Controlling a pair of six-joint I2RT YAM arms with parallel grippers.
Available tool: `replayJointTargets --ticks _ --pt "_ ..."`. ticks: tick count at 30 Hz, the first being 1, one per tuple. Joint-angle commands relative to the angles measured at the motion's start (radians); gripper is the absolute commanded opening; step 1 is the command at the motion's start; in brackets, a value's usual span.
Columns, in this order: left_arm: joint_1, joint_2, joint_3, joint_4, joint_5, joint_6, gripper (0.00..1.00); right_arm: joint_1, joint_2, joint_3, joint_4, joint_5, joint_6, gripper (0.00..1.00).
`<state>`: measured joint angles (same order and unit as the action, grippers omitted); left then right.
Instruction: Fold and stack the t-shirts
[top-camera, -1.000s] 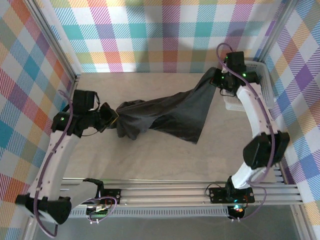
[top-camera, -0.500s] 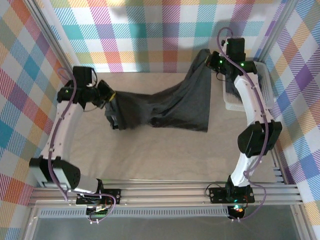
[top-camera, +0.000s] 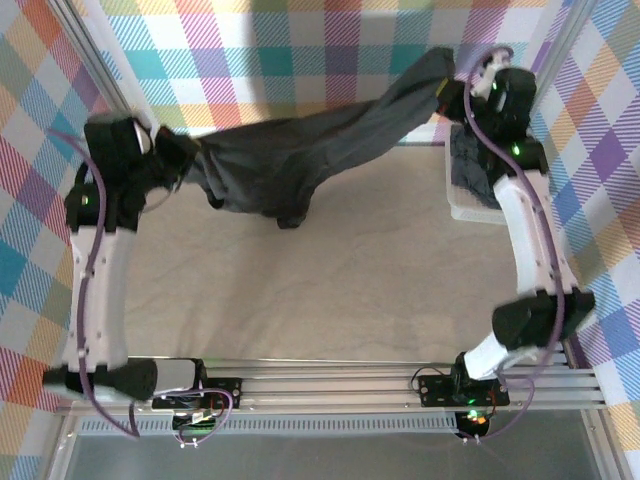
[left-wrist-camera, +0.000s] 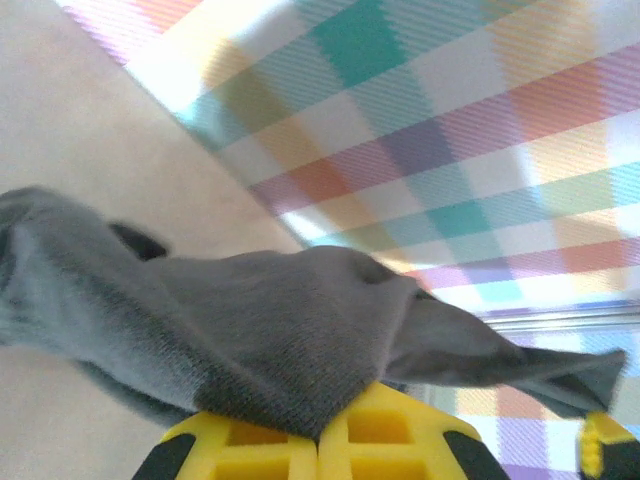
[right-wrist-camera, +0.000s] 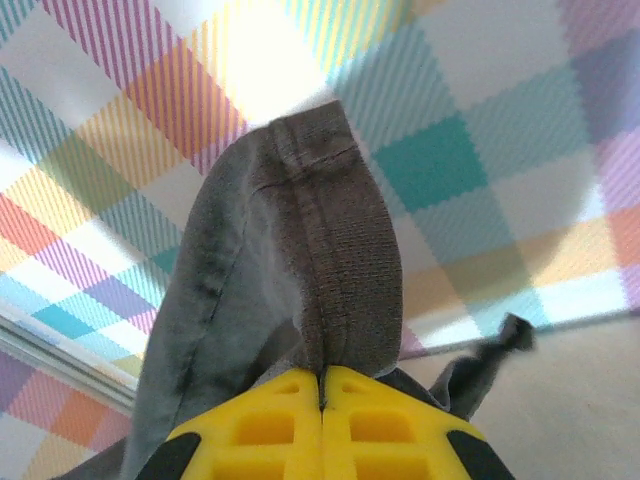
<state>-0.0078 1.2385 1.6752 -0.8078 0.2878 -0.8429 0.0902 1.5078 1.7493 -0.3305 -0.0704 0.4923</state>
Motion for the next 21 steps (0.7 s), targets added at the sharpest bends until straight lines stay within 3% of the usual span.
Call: replayJointTargets --ticks 1,5,7,8,11,13,17,21 --pt "0.006 -0.119 -0.282 -0.080 -0.061 -0.054 0.00 -0.005 -0.194 -0.317 0.062 0.188 0.041 0.00" --pt "0.006 -0.138 -0.606 -0.010 -0.042 -0.051 0.03 -0.004 -0.355 -0.712 0.031 0.208 0.058 0.00" --pt "0.006 -0.053 -0.688 0.091 -0.011 -0.042 0.24 -0.005 -0.370 -0.837 0.037 0.199 0.091 0.05" --pt "0.006 0.014 -0.691 0.111 -0.015 -0.034 0.29 -0.004 -0.360 -0.881 0.033 0.196 0.109 0.08" --pt "-0.005 0.174 -0.613 0.087 -0.096 0.041 0.42 -0.004 -0.294 -0.894 -0.038 0.180 0.152 0.23" --pt "-0.015 0.187 -0.578 0.073 -0.136 0.078 0.45 -0.004 -0.261 -0.859 -0.091 0.158 0.157 0.31" --pt "-0.052 0.082 -0.607 -0.004 -0.165 0.095 0.47 -0.002 -0.281 -0.815 -0.190 0.165 0.157 0.40" --pt "-0.114 -0.031 -0.740 -0.084 -0.105 0.043 0.43 -0.001 -0.347 -0.846 -0.220 0.141 0.153 0.41"
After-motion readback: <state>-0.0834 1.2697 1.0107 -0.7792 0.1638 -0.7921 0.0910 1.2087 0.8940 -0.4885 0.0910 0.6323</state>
